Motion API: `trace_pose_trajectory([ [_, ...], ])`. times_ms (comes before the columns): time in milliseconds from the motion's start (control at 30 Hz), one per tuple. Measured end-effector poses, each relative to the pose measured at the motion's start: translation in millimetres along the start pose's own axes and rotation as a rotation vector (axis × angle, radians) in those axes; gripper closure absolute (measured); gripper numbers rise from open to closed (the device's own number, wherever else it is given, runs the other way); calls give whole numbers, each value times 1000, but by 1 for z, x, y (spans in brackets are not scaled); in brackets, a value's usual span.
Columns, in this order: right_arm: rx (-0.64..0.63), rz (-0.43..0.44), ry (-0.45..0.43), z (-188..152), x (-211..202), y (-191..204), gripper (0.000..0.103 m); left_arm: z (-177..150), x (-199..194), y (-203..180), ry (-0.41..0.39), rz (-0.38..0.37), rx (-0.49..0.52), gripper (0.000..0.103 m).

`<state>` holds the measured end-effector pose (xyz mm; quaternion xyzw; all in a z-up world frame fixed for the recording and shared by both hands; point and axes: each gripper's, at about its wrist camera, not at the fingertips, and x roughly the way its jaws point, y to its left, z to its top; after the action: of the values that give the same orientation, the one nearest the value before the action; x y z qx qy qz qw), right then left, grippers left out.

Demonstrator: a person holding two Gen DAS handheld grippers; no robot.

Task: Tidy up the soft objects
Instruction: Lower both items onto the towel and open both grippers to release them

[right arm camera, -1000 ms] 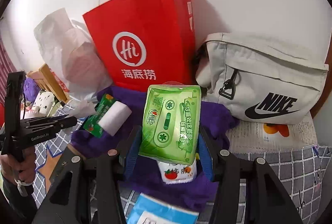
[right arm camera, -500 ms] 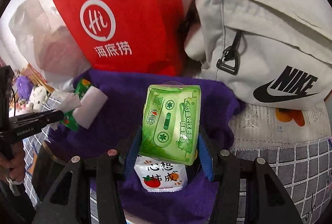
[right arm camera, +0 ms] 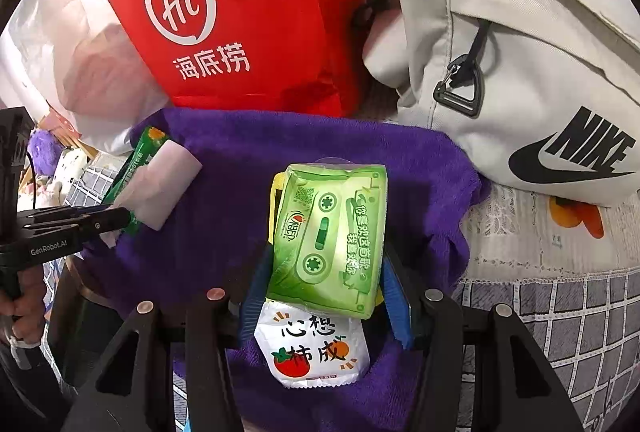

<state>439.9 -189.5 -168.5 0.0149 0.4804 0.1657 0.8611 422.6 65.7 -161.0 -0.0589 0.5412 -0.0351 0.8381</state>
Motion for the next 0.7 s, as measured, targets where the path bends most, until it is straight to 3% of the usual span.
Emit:
trace_pose_trajectory([
  [433, -30, -3, -4, 0, 4, 7, 49, 3, 8, 2, 5, 7, 9, 82],
  [567, -29, 6, 11, 0, 4, 7, 36, 3, 7, 1, 5, 4, 13, 82],
  [700, -22, 21, -13, 0, -2, 7, 29, 3, 5, 0, 10, 0, 7, 80],
])
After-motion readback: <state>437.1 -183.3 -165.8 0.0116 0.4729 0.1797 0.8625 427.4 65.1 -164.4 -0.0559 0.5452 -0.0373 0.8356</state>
